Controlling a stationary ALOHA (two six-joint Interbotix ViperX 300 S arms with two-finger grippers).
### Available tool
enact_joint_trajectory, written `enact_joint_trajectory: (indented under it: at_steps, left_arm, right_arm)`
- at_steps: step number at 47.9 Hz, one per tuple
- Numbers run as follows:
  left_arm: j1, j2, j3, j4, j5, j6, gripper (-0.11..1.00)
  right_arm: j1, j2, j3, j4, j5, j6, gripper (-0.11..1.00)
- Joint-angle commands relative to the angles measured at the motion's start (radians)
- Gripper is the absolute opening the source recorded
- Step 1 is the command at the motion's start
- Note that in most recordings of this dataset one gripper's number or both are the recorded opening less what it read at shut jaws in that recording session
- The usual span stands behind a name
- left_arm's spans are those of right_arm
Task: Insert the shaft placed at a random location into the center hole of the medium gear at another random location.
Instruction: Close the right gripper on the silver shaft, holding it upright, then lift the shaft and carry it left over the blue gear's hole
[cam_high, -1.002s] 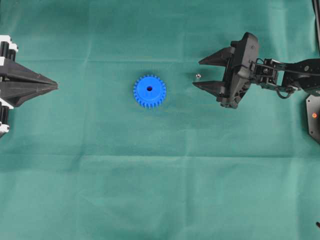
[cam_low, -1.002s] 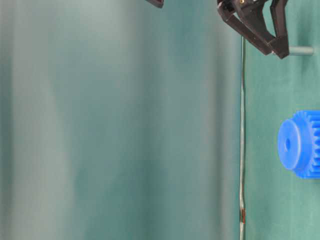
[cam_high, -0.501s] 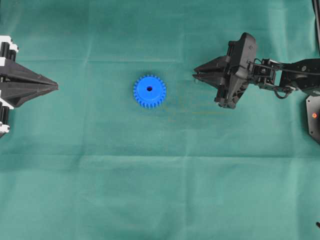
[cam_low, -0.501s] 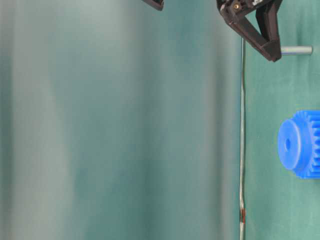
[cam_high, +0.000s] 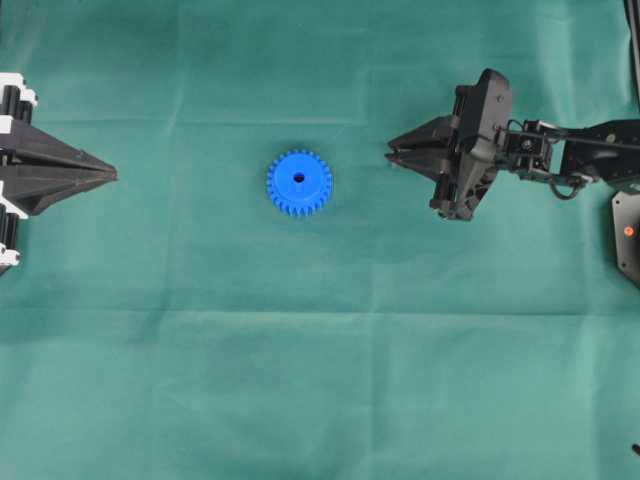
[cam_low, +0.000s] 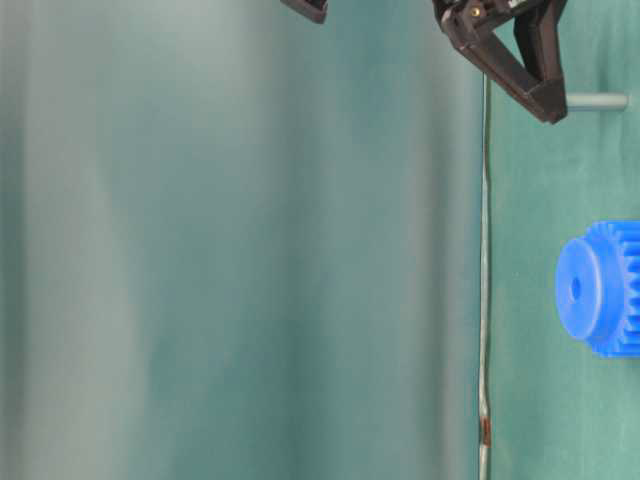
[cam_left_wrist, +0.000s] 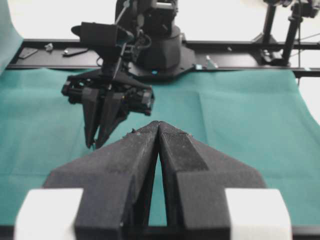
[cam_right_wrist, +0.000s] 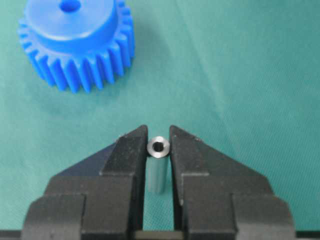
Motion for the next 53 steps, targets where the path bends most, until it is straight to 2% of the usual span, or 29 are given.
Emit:
enact_joint_trajectory:
  at_steps: [1,10,16,40,53]
  left_arm:
    - [0.002,0.006,-0.017,0.003,-0.005,-0.002,0.03]
    - [0.002,0.006,-0.017,0.003,-0.005,-0.002,0.03]
    - [0.002,0.006,-0.017,0.002,-0.005,-0.002,0.03]
    - [0.002,0.008,-0.017,0.003,-0.005,-0.002,0.03]
    - [0.002,0.006,-0.017,0.003,-0.003,-0.002,0.03]
  right_arm:
    - [0.003,-0.072,-0.025,0.0,0.044,0.005,0.14]
    - [0.003,-0.183,-0.049,-0.002,0.166,0.003,0.14]
    - [0.009,-0.229,-0.055,0.0,0.206,0.003,0.14]
    - [0.026,-0.229,-0.058,0.002,0.201,0.003,0.14]
    - [0.067,-0.167,-0.126,0.006,0.193,0.005,0.14]
